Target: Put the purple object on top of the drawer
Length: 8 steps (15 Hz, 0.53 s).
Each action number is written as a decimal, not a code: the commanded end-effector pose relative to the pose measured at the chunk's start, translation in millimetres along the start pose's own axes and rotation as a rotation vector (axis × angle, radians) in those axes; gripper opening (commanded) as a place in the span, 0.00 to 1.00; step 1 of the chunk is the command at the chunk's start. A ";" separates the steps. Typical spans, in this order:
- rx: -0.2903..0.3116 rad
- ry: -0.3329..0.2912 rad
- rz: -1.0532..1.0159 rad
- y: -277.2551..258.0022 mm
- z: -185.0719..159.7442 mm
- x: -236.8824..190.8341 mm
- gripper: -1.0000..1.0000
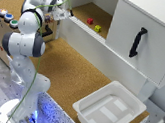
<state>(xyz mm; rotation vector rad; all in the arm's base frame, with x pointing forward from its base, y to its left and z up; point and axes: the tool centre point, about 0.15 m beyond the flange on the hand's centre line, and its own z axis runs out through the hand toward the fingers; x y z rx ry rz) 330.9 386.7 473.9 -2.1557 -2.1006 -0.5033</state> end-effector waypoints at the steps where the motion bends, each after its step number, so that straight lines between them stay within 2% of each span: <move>1: 0.106 -0.073 -0.117 3.5 10.2 45.6 0.00; 4: 0.106 -0.073 -0.117 3.5 10.2 45.6 0.00; 5: 0.024 -0.003 -0.073 -7.9 11.3 26.6 0.00; 8: 0.007 -0.037 -0.132 -21.2 35.1 39.6 0.00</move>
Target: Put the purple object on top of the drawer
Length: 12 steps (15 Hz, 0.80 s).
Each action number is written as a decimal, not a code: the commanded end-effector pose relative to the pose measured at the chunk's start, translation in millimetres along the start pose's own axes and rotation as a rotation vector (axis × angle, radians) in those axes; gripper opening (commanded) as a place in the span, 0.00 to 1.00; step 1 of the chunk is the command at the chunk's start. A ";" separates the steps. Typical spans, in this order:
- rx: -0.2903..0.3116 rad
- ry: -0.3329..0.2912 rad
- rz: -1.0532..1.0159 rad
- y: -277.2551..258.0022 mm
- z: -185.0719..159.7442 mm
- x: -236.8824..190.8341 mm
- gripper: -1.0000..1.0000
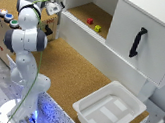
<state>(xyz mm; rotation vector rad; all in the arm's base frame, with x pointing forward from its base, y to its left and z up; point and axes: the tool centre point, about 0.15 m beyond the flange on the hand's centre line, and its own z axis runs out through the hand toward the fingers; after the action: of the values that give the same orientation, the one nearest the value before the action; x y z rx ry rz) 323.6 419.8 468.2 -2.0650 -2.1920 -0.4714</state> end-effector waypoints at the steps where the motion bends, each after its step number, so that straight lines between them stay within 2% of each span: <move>1: -0.030 -0.032 -0.052 -12.4 26.0 13.9 0.00; 4: -0.030 -0.047 -0.034 -8.7 36.4 19.6 0.00; 12: -0.018 -0.035 0.057 13.6 45.1 39.3 0.00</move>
<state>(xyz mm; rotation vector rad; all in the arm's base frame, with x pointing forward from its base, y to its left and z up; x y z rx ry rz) 325.6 445.9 444.8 -2.0772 -2.1722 -0.4948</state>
